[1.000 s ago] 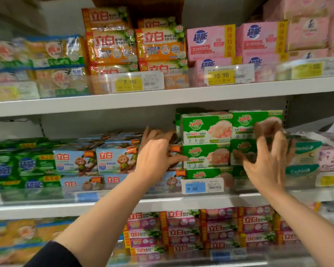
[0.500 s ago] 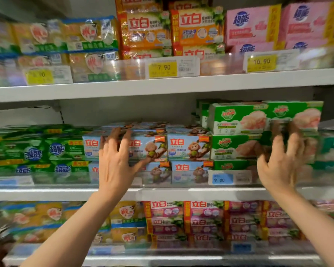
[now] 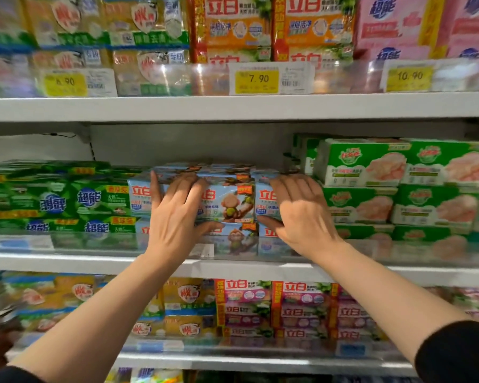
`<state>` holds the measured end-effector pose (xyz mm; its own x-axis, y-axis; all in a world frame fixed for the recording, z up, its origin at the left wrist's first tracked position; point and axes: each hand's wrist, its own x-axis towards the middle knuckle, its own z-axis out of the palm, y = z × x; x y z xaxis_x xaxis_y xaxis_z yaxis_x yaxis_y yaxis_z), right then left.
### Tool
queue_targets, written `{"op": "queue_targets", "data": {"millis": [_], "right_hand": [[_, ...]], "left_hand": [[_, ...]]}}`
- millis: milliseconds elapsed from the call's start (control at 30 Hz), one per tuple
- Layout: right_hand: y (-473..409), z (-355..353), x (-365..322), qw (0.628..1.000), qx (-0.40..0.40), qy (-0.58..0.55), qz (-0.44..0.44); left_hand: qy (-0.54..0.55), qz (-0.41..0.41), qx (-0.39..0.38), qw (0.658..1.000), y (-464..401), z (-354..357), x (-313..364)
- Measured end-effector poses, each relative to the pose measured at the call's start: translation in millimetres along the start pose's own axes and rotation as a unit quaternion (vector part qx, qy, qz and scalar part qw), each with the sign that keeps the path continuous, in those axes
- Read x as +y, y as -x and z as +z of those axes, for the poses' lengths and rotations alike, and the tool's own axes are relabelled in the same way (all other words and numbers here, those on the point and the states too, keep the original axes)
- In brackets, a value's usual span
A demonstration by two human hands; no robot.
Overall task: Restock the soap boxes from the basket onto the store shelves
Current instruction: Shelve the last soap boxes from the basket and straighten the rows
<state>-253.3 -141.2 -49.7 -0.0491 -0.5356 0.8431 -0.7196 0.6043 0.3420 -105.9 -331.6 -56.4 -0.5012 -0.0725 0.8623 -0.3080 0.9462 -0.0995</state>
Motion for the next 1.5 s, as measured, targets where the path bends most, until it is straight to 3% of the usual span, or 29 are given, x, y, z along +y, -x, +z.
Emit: {"op": "queue_targets", "data": {"millis": [300, 567, 967, 1333, 1500], "right_hand": [[3.8, 13.3, 9.0, 0.994, 0.073, -0.079, 0.016], [5.3, 9.4, 9.6, 0.990, 0.092, -0.103, 0.042], [-1.9, -7.5, -11.4, 0.993, -0.043, -0.060, 0.086], [-10.5, -12.6, -19.7, 0.975, -0.072, -0.095, 0.186], [23.0, -20.1, -33.6, 0.968, 0.019, -0.049, 0.244]], "left_hand": [[0.029, -0.003, 0.014, 0.999, 0.0, 6.2, -3.4], [0.054, -0.009, 0.029, 0.998, 3.8, 13.0, -6.5], [0.061, 0.031, 0.067, 0.995, 4.9, 17.4, -6.3], [0.044, 0.049, 0.031, 0.997, 9.2, 6.9, -9.6], [0.048, 0.038, 0.025, 0.998, 6.4, 8.9, -6.6]]}}
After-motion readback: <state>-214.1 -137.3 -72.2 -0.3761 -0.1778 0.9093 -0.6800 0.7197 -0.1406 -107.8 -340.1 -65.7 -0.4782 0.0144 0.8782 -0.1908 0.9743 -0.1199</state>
